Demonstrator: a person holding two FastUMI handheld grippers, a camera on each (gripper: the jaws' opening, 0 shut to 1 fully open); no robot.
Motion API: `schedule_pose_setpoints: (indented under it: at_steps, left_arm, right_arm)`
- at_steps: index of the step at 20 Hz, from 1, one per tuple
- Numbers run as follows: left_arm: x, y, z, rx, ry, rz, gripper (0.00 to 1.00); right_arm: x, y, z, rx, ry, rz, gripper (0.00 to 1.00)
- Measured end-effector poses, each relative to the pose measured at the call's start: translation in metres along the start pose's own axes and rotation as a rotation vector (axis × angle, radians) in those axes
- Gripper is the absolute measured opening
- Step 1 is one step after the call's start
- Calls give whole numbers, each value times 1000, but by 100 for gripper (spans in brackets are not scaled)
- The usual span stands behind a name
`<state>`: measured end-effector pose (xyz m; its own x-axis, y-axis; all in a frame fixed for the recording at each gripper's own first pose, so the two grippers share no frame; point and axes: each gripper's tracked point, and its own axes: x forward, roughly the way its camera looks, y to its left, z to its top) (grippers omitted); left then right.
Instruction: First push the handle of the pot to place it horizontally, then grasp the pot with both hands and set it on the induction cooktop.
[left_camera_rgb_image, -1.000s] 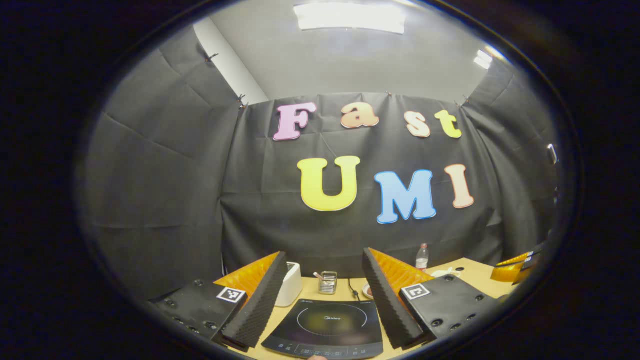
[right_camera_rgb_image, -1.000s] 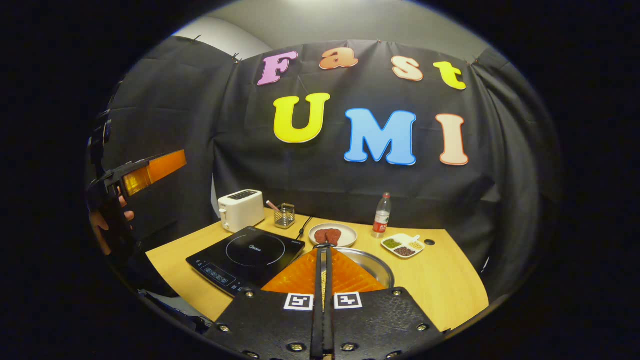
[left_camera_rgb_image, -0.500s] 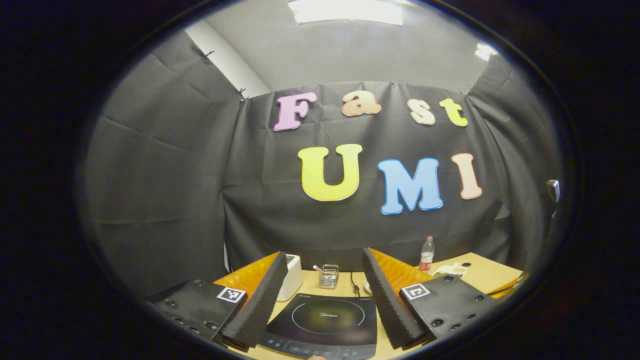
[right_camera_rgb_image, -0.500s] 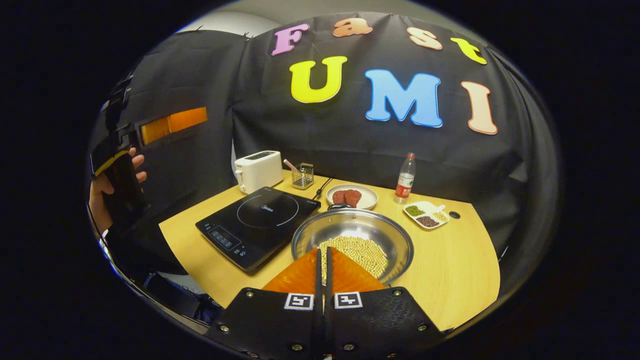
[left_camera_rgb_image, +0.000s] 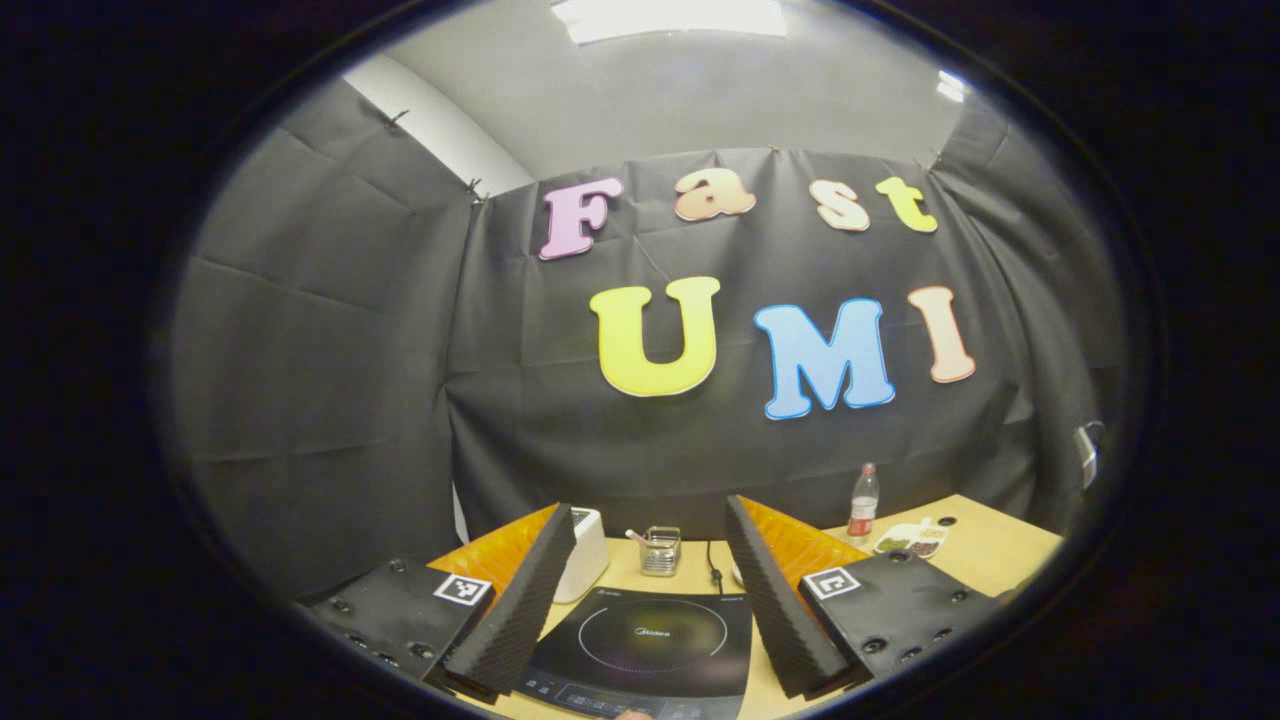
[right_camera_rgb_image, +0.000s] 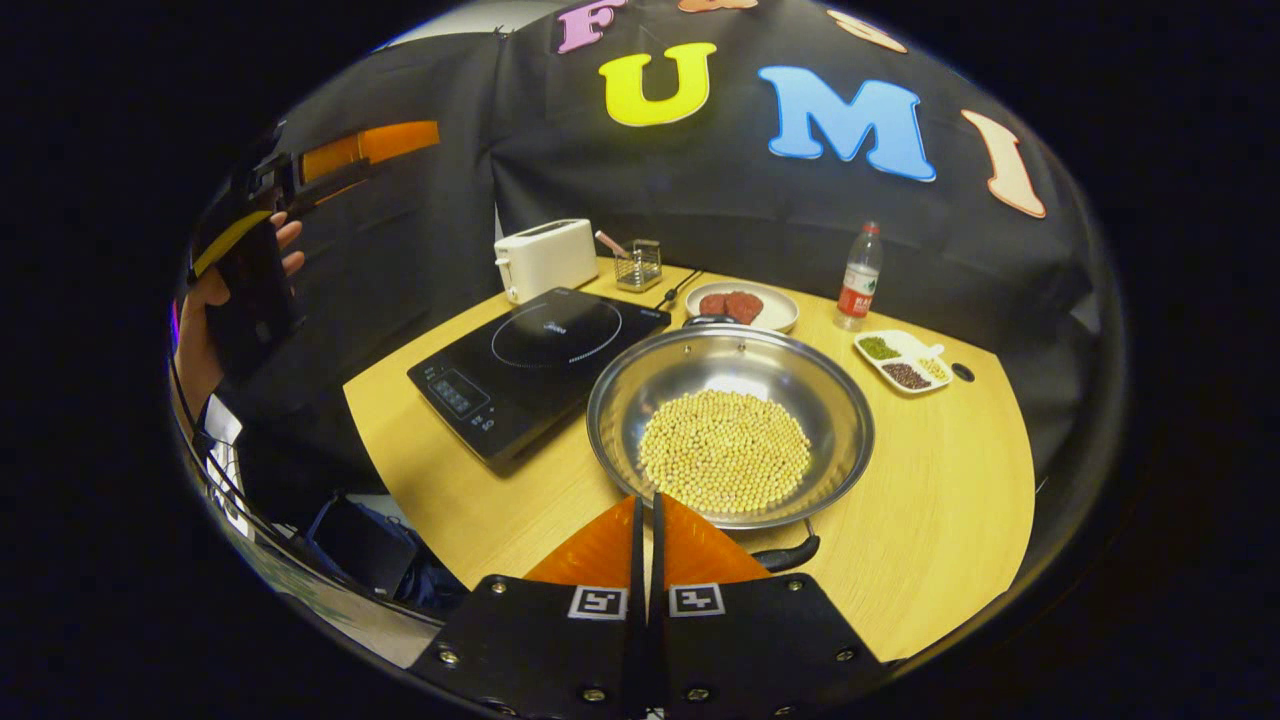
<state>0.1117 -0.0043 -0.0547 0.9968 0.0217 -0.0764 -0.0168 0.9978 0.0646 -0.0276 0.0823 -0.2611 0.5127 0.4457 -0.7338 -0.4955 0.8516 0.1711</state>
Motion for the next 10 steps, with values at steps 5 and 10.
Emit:
schedule_pose_setpoints:
  at_steps: [5,10]
  left_arm:
    - [0,-9,-5,30,17,13,100]
    - [-1,-18,-11,31,37,23,100]
  right_arm:
    - [17,-7,-23,38,100,48,2]
    - [28,-24,-40,96,183,44,2]
